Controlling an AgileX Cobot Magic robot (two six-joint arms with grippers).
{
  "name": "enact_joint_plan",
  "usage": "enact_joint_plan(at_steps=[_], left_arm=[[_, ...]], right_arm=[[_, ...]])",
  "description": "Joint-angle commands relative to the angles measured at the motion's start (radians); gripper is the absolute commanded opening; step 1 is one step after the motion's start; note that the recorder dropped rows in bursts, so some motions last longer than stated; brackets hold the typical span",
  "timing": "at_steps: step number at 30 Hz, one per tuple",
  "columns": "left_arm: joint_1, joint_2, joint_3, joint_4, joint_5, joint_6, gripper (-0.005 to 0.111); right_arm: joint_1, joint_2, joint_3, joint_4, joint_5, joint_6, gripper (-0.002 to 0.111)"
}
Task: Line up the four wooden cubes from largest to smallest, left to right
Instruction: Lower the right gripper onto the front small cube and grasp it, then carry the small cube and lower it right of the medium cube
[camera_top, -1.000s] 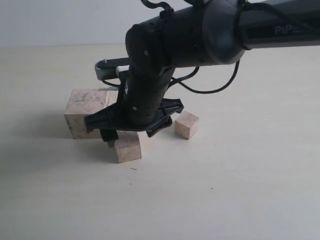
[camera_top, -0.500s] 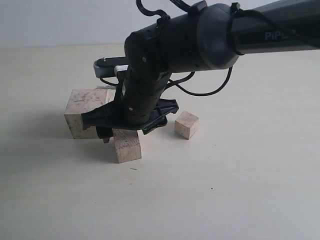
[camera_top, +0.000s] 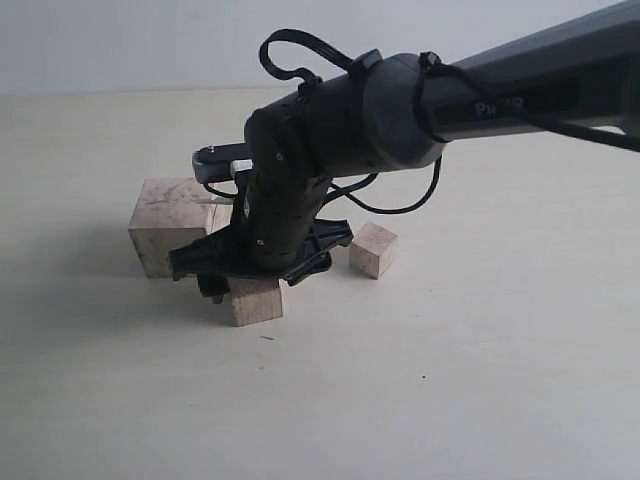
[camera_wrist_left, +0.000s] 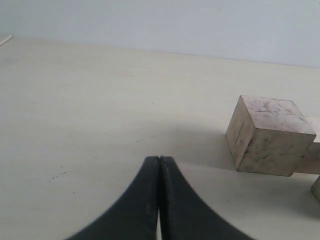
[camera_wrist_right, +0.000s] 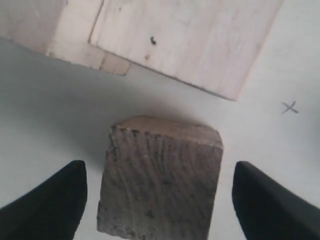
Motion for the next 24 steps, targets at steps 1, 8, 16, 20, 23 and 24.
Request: enact_joint_plan(at_steps=[1, 8, 16, 20, 23, 24], left_arm=[[-0.006, -0.005, 0.000, -0.006, -0.011, 0.000, 0.000], [-0.006, -0.005, 0.000, -0.006, -0.011, 0.000, 0.000], [-0.006, -0.005, 0.000, -0.006, -0.011, 0.000, 0.000], [-0.006, -0.005, 0.000, -0.006, -0.011, 0.000, 0.000], [-0.006, -0.005, 0.000, -0.006, -0.011, 0.000, 0.000], [-0.006, -0.005, 0.000, -0.006, -0.011, 0.000, 0.000]], right_arm=[[0.003, -0.001, -0.006, -0.026, -0.012, 0.000, 0.064], [0.003, -0.015, -0.006, -0.041, 0.065, -0.025, 0.008], [-0.023, -0.193, -0.006, -0.052, 0.286, -0.286, 0.000], [-0.125, -0.310, -0.006, -0.054, 0.356, -0.419, 0.000], [-0.242, -0.385, -0.006, -0.057, 0.350, -0.503, 0.000], [-0.286, -0.401, -0.006, -0.057, 0.342, -0.523, 0.000]])
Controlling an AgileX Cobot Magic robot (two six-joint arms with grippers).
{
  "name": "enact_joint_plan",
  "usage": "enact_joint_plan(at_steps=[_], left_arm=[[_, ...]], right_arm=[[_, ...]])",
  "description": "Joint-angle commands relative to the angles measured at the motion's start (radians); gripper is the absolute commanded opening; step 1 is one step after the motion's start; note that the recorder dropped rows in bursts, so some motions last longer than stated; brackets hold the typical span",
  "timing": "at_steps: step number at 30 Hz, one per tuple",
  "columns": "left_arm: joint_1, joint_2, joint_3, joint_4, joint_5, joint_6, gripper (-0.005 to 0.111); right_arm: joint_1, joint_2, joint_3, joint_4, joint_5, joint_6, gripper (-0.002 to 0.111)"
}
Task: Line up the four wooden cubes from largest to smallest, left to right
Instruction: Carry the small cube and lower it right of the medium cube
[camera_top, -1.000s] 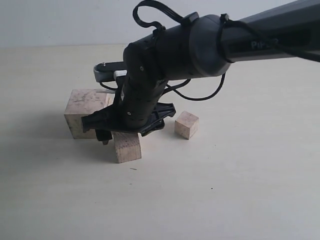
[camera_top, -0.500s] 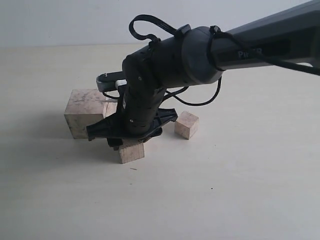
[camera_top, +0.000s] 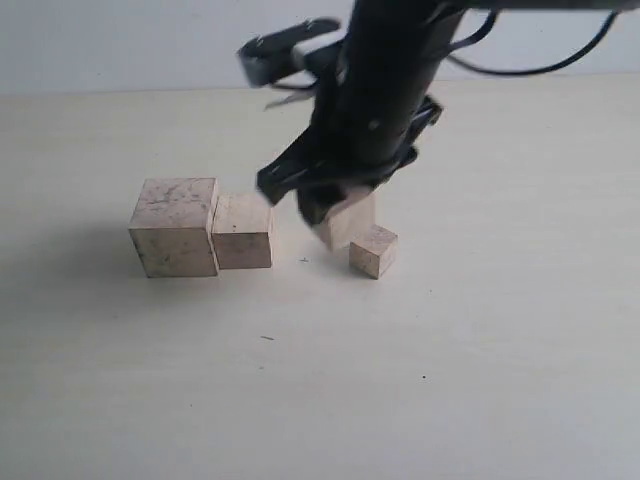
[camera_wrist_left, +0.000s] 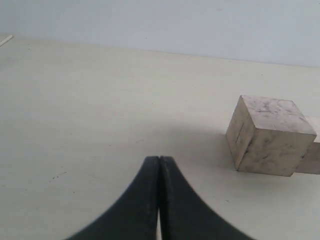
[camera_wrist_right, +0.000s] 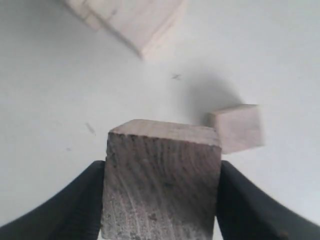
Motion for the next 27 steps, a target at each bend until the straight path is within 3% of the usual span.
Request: enact_joint_plan(at_steps=[1, 5, 9, 21, 27], left_arm=[[-0.006, -0.005, 0.000, -0.006, -0.011, 0.000, 0.000], [-0.006, -0.005, 0.000, -0.006, -0.011, 0.000, 0.000], [-0.006, -0.005, 0.000, -0.006, -0.011, 0.000, 0.000], [-0.006, -0.005, 0.000, -0.006, -0.011, 0.000, 0.000], [-0.006, -0.005, 0.000, -0.006, -0.011, 0.000, 0.000]], right_arm=[[-0.179, -0.097, -0.006, -0.016, -0.011, -0.138, 0.000], [-0.304, -0.114, -0.006, -0.002, -0.048, -0.276, 0.000], [-0.369, -0.087, -0.006, 0.164, -0.141, -0.397, 0.000], [-0.388, 0.137, -0.006, 0.697, -0.154, -1.293, 0.000], [-0.388, 0.196, -0.006, 0.757, -0.142, -1.586, 0.000]])
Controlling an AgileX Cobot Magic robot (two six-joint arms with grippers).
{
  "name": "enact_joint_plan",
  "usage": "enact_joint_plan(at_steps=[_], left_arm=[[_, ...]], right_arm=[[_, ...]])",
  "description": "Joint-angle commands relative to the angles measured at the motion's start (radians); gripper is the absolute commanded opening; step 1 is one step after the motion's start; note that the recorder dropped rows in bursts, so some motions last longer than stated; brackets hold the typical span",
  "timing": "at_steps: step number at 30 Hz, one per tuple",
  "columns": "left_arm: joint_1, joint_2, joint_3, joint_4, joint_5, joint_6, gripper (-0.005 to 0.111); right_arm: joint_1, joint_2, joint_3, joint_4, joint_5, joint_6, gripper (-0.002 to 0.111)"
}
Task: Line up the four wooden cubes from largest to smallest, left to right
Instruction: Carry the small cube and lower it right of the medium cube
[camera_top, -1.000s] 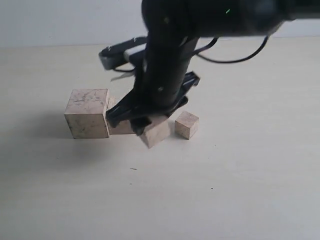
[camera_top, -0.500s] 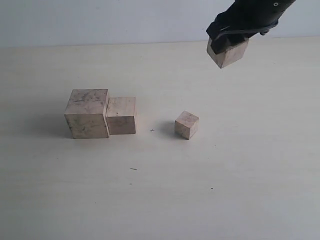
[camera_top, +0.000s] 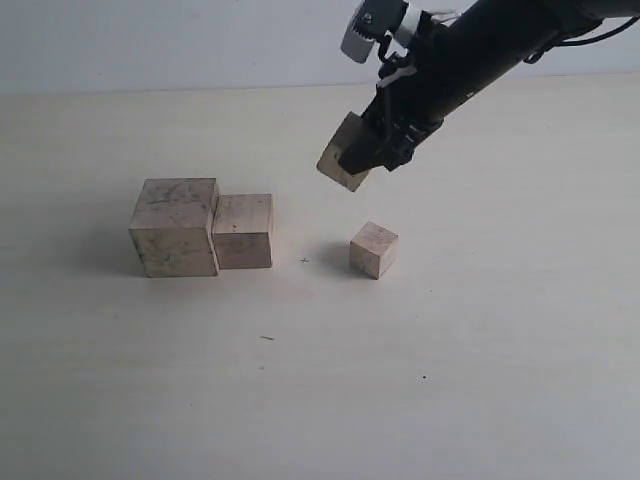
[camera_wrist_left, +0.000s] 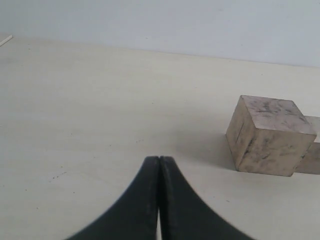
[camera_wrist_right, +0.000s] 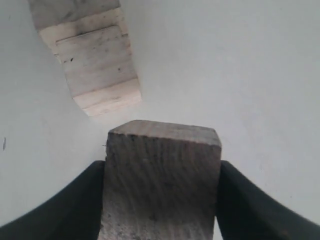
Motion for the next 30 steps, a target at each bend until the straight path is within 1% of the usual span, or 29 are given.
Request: enact_joint_plan(at_steps=[1, 8, 14, 20, 23, 27, 30], left_arm=[[-0.006, -0.005, 0.000, -0.006, -0.011, 0.000, 0.000], [-0.006, -0.005, 0.000, -0.006, -0.011, 0.000, 0.000], [-0.006, -0.005, 0.000, -0.006, -0.011, 0.000, 0.000], [-0.006, -0.005, 0.000, -0.006, -0.011, 0.000, 0.000], [-0.006, -0.005, 0.000, -0.006, -0.011, 0.000, 0.000], [-0.006, -0.005, 0.000, -0.006, -0.011, 0.000, 0.000], [-0.006, -0.005, 0.000, -0.006, -0.011, 0.000, 0.000]], right_arm=[[-0.004, 0.034, -0.006, 0.037, 0.004, -0.189, 0.000], [0.026, 0.074, -0.006, 0.098, 0.028, -0.323, 0.000], [0.061, 0.101, -0.006, 0.095, 0.022, -0.326, 0.000], [0.089, 0.140, -0.006, 0.006, -0.014, -0.296, 0.000], [0.089, 0.150, -0.006, 0.010, -0.012, -0.296, 0.000], [0.089, 0.158, -0.006, 0.085, -0.012, -0.310, 0.000], [0.089, 0.158, -0.006, 0.088, -0.012, -0.325, 0.000]])
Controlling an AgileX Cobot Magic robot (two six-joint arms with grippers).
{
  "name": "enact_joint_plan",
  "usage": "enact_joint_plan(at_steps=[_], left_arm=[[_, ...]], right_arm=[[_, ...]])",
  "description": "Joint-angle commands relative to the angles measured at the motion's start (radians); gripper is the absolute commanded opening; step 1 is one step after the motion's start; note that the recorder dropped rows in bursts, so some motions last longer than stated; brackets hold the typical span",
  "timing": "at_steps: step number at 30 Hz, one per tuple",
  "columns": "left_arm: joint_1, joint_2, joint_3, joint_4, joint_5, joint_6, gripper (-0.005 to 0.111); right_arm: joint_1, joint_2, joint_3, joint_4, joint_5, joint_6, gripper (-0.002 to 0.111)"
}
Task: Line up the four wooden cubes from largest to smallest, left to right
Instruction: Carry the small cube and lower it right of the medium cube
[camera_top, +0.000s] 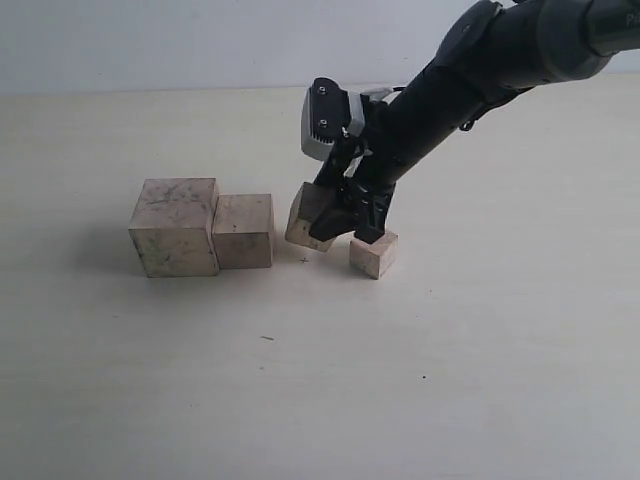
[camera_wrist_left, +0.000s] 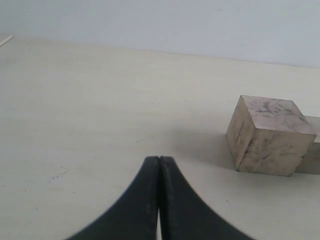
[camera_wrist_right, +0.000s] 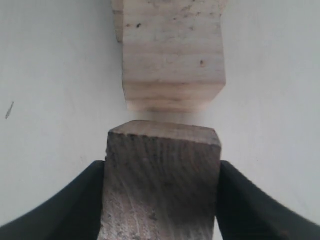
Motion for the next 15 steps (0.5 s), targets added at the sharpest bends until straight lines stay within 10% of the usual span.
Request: enact_joint_plan(at_steps=[1, 15], left_arm=[[-0.006, -0.005, 0.000, -0.006, -0.011, 0.000, 0.000], [-0.006, -0.005, 0.000, -0.006, -0.011, 0.000, 0.000]], right_arm=[[0.001, -0.002, -0.006, 0.031, -0.002, -0.022, 0.000], [0.001, 0.057, -0.006, 0.086, -0.012, -0.046, 0.000]])
